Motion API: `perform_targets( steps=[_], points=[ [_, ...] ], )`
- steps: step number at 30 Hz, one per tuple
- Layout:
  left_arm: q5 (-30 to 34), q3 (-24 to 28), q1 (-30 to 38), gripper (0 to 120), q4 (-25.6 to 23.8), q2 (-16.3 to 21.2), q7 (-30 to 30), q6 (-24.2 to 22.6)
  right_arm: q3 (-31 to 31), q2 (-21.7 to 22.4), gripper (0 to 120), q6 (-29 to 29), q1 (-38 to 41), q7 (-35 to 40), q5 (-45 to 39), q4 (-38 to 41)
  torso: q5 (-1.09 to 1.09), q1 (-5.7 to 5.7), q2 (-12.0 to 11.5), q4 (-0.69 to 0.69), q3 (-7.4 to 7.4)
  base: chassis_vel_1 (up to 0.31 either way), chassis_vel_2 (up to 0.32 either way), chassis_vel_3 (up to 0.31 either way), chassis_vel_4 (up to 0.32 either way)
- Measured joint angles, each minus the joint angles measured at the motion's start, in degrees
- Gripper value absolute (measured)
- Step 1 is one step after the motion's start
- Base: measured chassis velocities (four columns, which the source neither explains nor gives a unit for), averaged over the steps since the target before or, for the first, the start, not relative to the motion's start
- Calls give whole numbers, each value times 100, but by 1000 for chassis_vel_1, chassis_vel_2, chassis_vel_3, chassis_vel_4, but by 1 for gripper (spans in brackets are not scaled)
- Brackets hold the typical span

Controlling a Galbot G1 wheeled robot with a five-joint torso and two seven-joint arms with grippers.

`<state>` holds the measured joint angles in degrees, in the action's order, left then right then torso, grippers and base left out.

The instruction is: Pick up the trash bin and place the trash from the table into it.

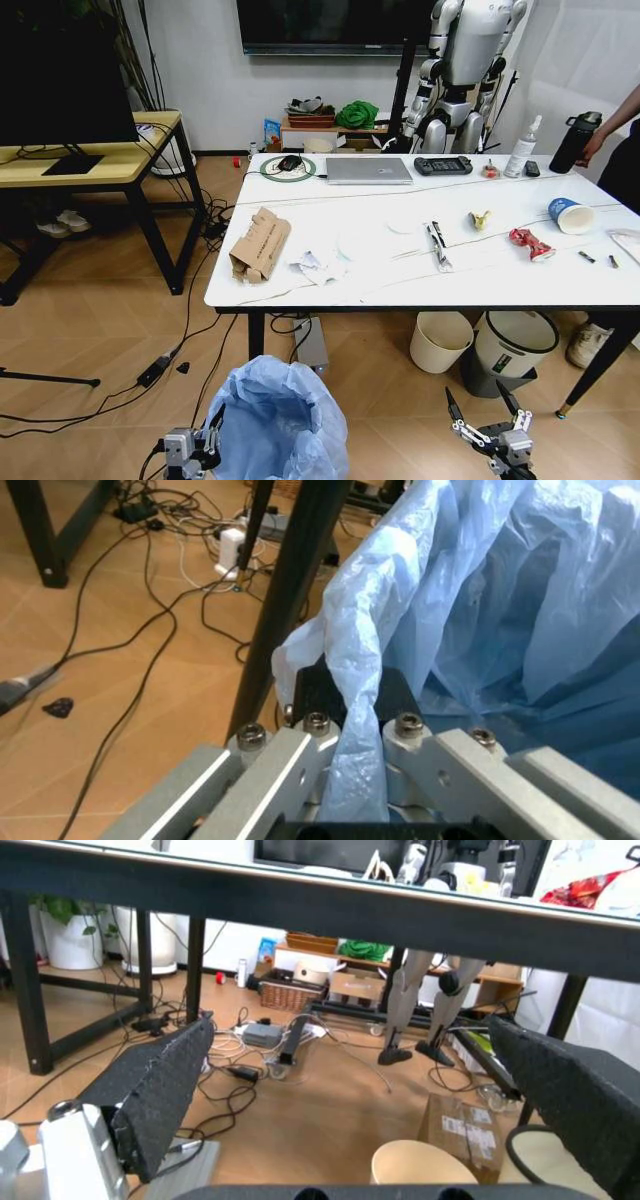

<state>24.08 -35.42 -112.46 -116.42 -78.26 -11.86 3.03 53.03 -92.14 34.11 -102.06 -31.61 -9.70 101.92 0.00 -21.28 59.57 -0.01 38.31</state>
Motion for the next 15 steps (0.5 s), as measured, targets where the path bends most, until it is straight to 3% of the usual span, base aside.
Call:
perform_targets(
  steps=[15],
  points=[
    [89,347,99,0,62,398,76,-3,89,0,100,133,-175,110,75,114,0,-181,405,0,224,0,0,0,0]
  ],
)
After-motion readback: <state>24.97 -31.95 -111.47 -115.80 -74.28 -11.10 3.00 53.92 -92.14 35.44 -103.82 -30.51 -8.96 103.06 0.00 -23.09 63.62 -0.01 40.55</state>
